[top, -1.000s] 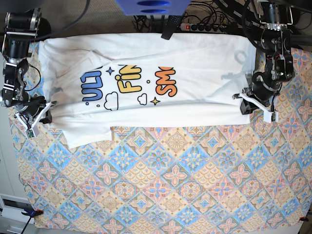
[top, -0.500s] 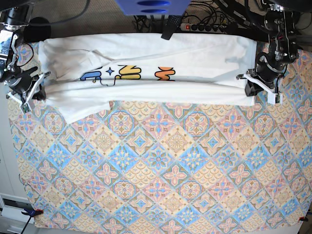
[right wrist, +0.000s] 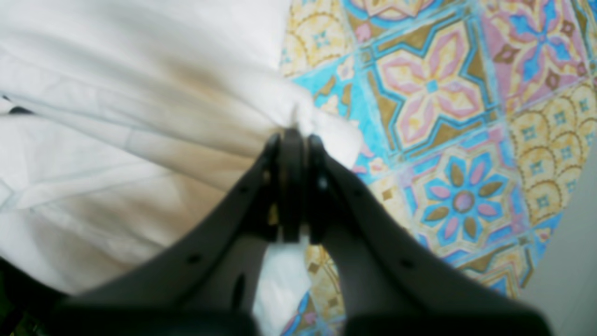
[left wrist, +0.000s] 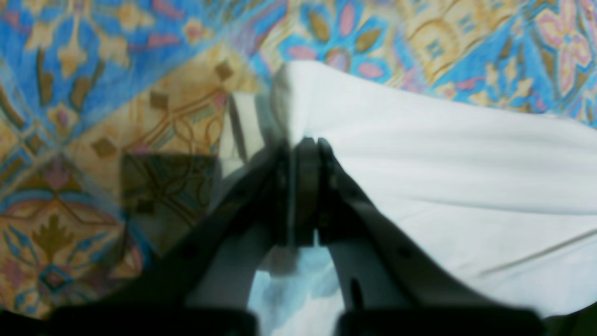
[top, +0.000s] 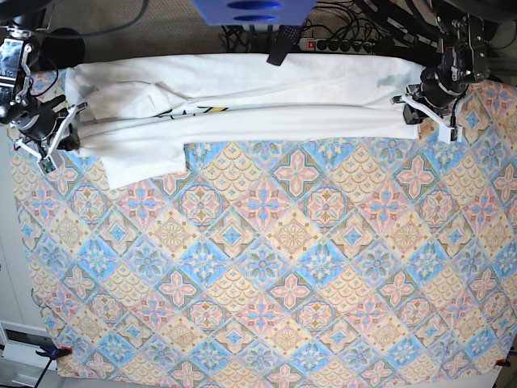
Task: Fold the T-shirt properly
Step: 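Fold the grasped side edges over toward the collar with both grippers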
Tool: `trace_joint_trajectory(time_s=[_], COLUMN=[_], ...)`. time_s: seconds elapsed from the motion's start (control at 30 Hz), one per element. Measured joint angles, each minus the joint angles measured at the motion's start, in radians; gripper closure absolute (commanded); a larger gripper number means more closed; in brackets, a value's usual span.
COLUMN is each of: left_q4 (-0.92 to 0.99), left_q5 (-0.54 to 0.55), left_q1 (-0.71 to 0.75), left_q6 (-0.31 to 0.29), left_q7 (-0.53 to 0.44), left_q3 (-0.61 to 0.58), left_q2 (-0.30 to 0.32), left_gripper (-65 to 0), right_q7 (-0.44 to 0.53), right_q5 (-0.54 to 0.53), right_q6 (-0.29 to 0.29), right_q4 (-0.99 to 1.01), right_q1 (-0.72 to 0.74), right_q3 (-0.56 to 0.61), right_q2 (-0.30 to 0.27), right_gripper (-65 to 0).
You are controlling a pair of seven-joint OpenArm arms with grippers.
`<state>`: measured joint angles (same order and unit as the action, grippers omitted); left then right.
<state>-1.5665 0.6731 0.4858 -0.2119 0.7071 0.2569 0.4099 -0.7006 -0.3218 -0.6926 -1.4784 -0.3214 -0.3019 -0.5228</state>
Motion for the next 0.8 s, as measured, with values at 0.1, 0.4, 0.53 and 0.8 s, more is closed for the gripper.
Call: trace_joint_trajectory(time_s=[0.1, 0.4, 0.53, 0.8], left_q4=[0.001, 0.002, -0.001, -0.002], left_q5=[0.000, -0.010, 0.009, 0.004], left_q1=[-0.001, -0.002, -0.012, 0.027], left_q6=[0.002, 0.008, 0.000, 0.008], left_q7=[-0.003, 0.019, 0.097, 0.116], left_q3=[-0.008, -0.101, -0.097, 0.070], left_q2=[0.002, 0.005, 0.009, 0.006], left_gripper=[0.0, -16.5, -29.9, -34.8], right_q7=[-0.014, -0.071, -0.072, -0.071], right_q5=[-0.004, 0.002, 0.002, 0.004], right_q6=[0.000, 0.009, 0.009, 0.010], right_q4=[0.000, 0.000, 0.000, -0.049], right_q1=[0.000, -0.009, -0.010, -0.011], right_q3=[0.001, 0.048, 0.052, -0.008], right_q2=[-0.001, -0.005, -0.002, -0.004], right_gripper=[-0.1, -7.0, -14.4, -19.8])
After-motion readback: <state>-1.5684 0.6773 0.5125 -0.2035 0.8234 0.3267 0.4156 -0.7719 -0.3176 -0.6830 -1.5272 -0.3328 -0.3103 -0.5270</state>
